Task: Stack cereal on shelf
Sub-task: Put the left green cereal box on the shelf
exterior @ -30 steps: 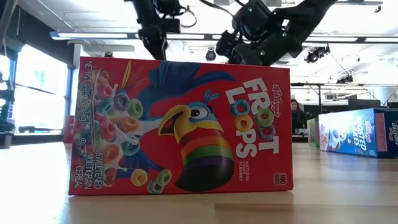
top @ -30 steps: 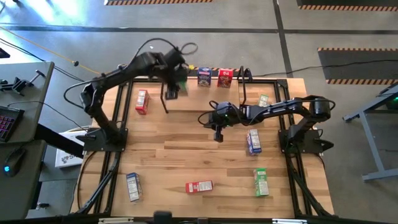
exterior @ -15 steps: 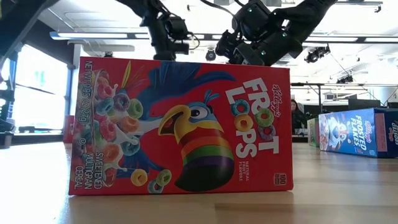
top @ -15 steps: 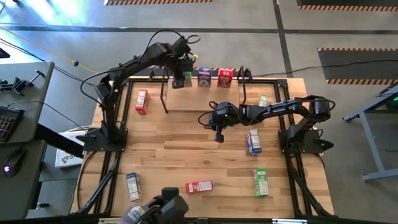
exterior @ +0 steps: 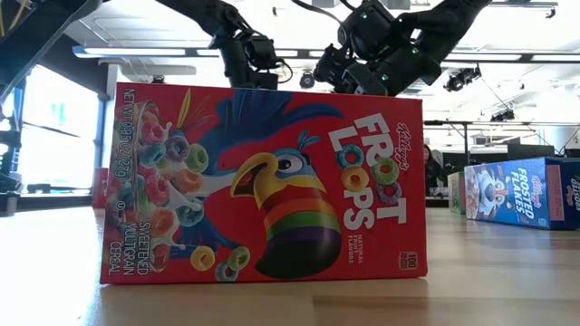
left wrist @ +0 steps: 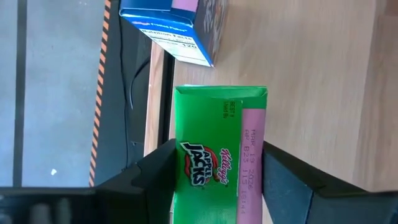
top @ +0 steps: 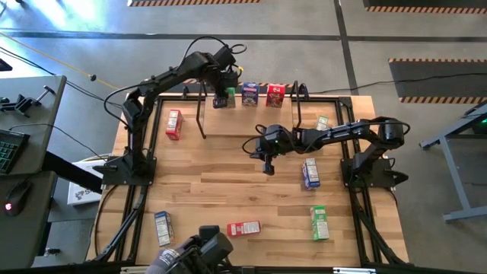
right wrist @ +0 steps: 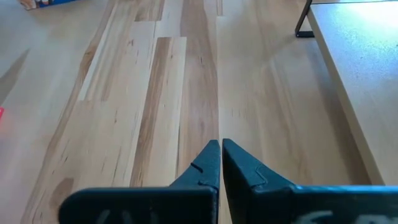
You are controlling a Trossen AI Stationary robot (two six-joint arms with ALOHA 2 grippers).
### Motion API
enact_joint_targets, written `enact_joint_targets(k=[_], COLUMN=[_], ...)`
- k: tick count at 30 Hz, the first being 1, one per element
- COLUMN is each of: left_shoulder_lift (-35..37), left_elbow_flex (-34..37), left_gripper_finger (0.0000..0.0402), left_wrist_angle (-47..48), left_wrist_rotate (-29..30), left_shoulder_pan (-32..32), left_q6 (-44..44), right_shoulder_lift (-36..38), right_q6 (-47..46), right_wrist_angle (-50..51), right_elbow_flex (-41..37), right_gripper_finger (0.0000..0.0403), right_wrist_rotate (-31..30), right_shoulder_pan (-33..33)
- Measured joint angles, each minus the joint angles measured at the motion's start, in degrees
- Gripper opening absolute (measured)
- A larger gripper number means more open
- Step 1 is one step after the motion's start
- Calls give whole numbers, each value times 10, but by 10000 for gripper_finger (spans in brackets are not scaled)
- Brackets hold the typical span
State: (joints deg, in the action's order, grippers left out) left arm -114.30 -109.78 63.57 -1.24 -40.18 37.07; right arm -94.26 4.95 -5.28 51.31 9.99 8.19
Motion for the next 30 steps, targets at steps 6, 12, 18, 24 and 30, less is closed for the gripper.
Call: enact_joint_targets(k=[6,12,18,24,30], left_shoulder_lift=[0,0,32,72,137], left_elbow_flex=[0,0,0,0,104], left_gripper_finger=[211,214,214,213,162], left_wrist_angle=[-4,-5,-13,12,-28], left_wrist_rotate=[3,17,36,27,-59], left_shoulder_pan=[0,-3,-1,5,38], left_q6=[1,8,30,-10,-120], right_shoulder_lift=[0,0,0,0,0], right_q6=[0,0,0,0,29], right_wrist_angle=[0,0,0,0,9], right_elbow_flex=[0,0,0,0,0], right_gripper_finger=[0,0,0,0,0], right_wrist_rotate=[1,1,1,1,-68], right_shoulder_pan=[0,0,0,0,-25])
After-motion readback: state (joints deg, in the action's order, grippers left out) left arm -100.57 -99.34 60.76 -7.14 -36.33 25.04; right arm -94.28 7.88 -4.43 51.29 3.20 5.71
